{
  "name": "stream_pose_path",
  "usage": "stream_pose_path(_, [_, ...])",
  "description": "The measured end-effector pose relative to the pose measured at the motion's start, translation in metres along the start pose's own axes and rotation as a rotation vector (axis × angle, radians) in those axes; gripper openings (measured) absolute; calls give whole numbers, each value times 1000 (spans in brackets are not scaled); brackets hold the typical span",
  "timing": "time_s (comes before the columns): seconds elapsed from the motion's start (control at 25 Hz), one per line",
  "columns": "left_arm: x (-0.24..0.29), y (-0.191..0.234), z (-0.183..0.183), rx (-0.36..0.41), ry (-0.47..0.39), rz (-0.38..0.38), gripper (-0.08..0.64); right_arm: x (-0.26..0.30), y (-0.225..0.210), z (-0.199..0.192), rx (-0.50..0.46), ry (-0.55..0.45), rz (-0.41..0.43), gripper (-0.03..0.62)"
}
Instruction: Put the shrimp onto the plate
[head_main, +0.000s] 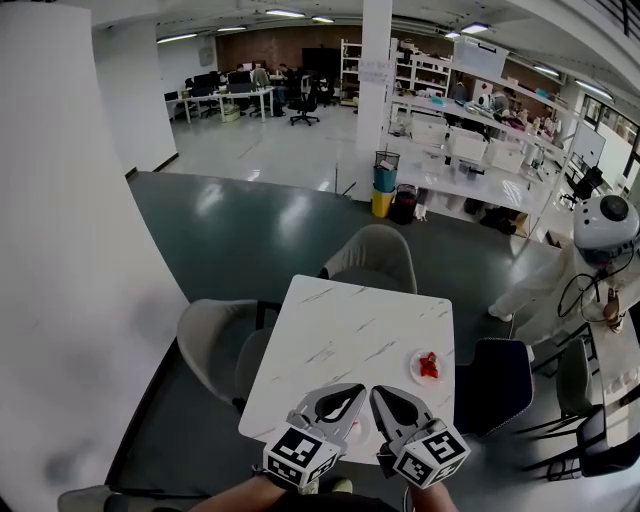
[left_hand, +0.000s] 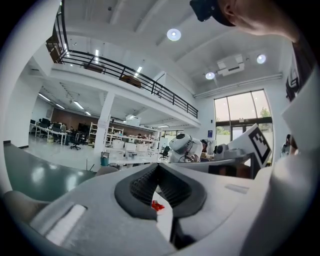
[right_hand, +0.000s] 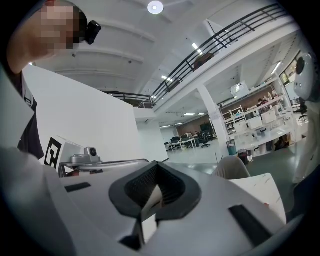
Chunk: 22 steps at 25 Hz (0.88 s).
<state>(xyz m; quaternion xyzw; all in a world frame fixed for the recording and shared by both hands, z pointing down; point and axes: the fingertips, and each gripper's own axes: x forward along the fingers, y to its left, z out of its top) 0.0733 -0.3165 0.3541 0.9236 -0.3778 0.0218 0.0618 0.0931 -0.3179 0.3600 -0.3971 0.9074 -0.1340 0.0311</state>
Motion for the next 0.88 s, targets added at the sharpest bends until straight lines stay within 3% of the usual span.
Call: stream_pose_path(0.88, [-4,-3,11,18,-31,5,8,-2,1,5,-18,-10,-19,2])
